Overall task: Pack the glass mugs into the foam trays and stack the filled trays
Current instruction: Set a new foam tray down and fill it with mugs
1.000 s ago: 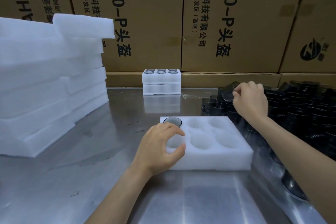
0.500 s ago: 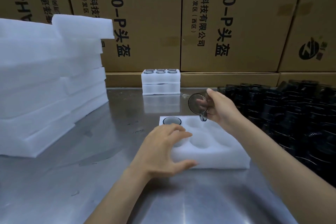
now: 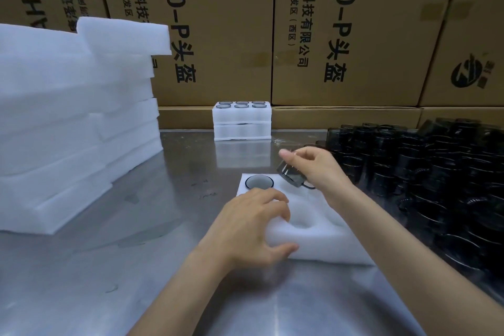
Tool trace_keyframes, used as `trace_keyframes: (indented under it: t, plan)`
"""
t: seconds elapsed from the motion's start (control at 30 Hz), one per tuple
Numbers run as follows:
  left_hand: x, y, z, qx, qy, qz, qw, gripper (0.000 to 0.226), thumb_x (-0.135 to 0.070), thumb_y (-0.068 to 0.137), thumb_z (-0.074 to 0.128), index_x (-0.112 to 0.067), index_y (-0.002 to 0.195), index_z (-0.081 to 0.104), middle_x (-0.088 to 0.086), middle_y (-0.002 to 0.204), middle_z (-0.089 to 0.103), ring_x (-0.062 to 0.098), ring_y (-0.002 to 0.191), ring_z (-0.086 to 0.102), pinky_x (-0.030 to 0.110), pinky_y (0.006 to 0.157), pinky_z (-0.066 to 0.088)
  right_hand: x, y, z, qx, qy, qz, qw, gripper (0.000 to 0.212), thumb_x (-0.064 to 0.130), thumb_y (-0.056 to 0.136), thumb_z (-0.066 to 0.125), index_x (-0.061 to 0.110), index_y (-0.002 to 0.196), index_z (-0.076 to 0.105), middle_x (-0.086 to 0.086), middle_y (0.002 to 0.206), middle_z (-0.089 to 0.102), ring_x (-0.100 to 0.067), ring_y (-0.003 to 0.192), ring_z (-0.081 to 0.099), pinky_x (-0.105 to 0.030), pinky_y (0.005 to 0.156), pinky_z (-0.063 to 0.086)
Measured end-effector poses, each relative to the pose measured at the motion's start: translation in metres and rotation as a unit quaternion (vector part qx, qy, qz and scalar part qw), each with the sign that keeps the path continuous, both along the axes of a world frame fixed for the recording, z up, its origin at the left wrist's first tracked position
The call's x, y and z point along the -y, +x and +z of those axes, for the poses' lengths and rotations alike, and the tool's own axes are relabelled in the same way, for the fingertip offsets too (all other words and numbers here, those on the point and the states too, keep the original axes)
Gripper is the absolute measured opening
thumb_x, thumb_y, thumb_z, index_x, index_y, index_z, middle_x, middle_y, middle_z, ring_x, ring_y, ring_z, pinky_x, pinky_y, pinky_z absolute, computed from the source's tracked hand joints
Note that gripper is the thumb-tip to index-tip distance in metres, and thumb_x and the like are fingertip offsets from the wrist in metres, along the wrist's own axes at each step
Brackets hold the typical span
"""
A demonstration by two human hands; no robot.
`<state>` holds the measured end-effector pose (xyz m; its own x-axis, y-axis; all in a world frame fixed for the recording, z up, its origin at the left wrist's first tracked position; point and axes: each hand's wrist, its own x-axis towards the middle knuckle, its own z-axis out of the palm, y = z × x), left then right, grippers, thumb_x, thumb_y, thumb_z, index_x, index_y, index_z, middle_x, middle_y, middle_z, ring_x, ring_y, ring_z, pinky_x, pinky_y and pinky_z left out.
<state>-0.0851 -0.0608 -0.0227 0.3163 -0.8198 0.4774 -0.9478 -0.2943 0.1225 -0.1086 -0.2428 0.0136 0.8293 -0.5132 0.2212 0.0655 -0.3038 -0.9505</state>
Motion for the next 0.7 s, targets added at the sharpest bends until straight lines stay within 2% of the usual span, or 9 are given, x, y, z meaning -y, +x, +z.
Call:
trace_keyframes:
  t: [0.07,0.13,0.17,0.27,0.37,0.43,0.6,0.7]
  plan:
    - [0.000,-0.001,0.000,0.001,0.007,0.010,1.000,0.038,-0.059,0.074,0.062,-0.029,0.097,0.060,-0.019,0.120,0.053,0.010,0.103,0.051,0.027,0.080,0.043,-0.002,0.002,-0.005,-0.036,-0.065,0.004,0.997,0.029,0.040,0.078,0.074,0.014,0.089,0.066,-0.001,0.094,0.061,-0.006,0.073,0.052,-0.010,0.053,0.038]
    - [0.000,-0.001,0.000,0.000,0.010,0.016,1.000,0.038,-0.060,0.074,0.061,-0.031,0.098,0.060,-0.020,0.121,0.053,0.009,0.103,0.050,0.023,0.078,0.040,-0.002,0.003,-0.007,-0.065,-0.125,-0.002,0.990,0.032,0.041,0.078,0.074,0.016,0.096,0.065,-0.004,0.114,0.054,-0.006,0.084,0.052,-0.014,0.057,0.036]
    - [0.000,-0.001,-0.001,0.000,0.011,0.018,1.000,0.038,-0.060,0.074,0.061,-0.031,0.098,0.060,-0.021,0.121,0.052,0.009,0.104,0.049,0.023,0.078,0.039,-0.003,0.003,-0.006,-0.071,-0.150,-0.009,0.986,0.033,0.041,0.078,0.074,0.017,0.097,0.063,-0.003,0.117,0.049,-0.003,0.084,0.051,-0.014,0.058,0.036]
    - [0.000,-0.001,-0.001,-0.001,0.008,0.023,1.000,0.039,-0.060,0.074,0.062,-0.031,0.099,0.061,-0.020,0.121,0.053,0.009,0.105,0.050,0.024,0.079,0.041,-0.005,0.001,-0.006,-0.082,-0.211,-0.032,0.973,0.030,0.042,0.079,0.073,0.023,0.096,0.058,0.006,0.111,0.038,0.002,0.082,0.048,-0.014,0.063,0.036]
    - [0.000,-0.001,-0.001,-0.004,0.008,0.028,1.000,0.040,-0.061,0.073,0.061,-0.031,0.100,0.061,-0.019,0.121,0.053,0.009,0.106,0.050,0.024,0.079,0.041,-0.006,-0.001,-0.009,-0.104,-0.285,-0.061,0.951,0.029,0.045,0.079,0.071,0.025,0.093,0.055,0.009,0.108,0.038,-0.009,0.089,0.051,-0.025,0.071,0.040]
    - [0.001,-0.001,-0.001,-0.003,0.008,0.030,1.000,0.040,-0.062,0.073,0.061,-0.031,0.099,0.061,-0.020,0.121,0.053,0.009,0.105,0.050,0.023,0.078,0.040,-0.008,-0.001,-0.011,-0.117,-0.314,-0.078,0.939,0.031,0.049,0.078,0.070,0.026,0.092,0.054,0.009,0.108,0.039,-0.013,0.092,0.053,-0.028,0.071,0.040]
    - [0.000,0.000,-0.003,-0.007,0.005,0.027,1.000,0.040,-0.061,0.073,0.061,-0.031,0.099,0.060,-0.019,0.120,0.053,0.009,0.105,0.050,0.025,0.081,0.042,-0.012,-0.002,-0.013,-0.127,-0.312,-0.092,0.937,0.045,0.063,0.072,0.068,0.025,0.092,0.055,0.010,0.104,0.042,-0.012,0.086,0.055,-0.029,0.066,0.038]
    - [0.000,0.000,-0.001,-0.033,-0.002,0.029,0.999,0.044,-0.069,0.073,0.050,-0.034,0.099,0.057,-0.019,0.112,0.056,0.004,0.104,0.050,0.027,0.085,0.042,-0.008,-0.006,-0.006,-0.123,-0.296,-0.079,0.944,0.045,0.067,0.079,0.056,0.024,0.090,0.056,0.009,0.100,0.048,-0.009,0.084,0.053,-0.029,0.067,0.039]
